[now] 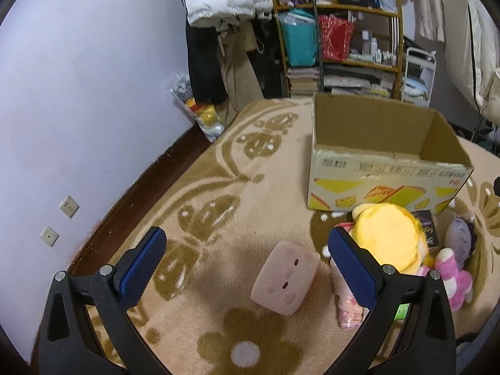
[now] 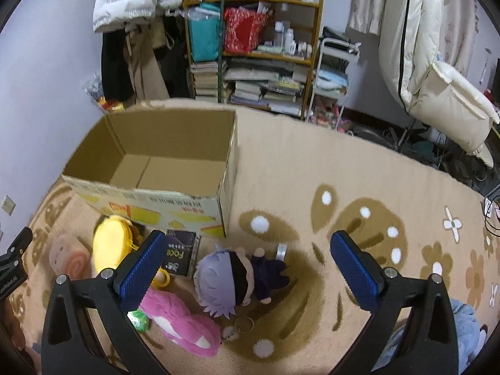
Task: Organize soft objects
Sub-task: 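Grasp the pink square plush with the left gripper while the right grasps the white-haired doll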
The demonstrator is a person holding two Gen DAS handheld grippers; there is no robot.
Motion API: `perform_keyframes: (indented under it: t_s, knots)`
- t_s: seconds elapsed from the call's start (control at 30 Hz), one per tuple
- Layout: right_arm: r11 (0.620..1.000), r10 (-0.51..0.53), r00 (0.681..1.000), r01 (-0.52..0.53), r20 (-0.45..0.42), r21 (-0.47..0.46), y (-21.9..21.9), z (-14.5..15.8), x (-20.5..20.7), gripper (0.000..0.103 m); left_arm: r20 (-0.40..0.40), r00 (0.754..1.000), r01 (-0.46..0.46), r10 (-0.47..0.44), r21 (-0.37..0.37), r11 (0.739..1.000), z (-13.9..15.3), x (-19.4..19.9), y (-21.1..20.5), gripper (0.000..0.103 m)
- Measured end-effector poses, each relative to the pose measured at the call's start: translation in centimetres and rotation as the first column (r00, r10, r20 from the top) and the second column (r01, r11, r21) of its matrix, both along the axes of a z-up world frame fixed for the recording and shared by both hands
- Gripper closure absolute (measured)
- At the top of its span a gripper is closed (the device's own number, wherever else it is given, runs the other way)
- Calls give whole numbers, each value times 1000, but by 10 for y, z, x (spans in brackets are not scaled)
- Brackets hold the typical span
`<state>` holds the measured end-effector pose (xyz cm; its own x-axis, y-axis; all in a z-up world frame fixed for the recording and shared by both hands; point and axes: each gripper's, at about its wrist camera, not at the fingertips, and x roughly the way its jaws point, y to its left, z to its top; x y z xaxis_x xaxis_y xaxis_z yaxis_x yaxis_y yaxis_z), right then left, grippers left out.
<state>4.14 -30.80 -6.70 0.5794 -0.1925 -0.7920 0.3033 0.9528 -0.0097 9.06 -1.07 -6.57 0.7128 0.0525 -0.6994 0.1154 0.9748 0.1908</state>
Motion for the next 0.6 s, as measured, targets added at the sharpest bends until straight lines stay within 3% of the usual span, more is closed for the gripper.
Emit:
perform_keyframes:
  t_s: [0.4,0.6]
  knots:
    - [996,76,979,-83,-188,-25,18,-51,31,0,-161,987,-14,12,-13,1000,-49,32,-4,1]
    - [997,77,967,-79,-241,1,16,-70,37,0,-226,974,13,-10,14,1000,-70,40,-15,1]
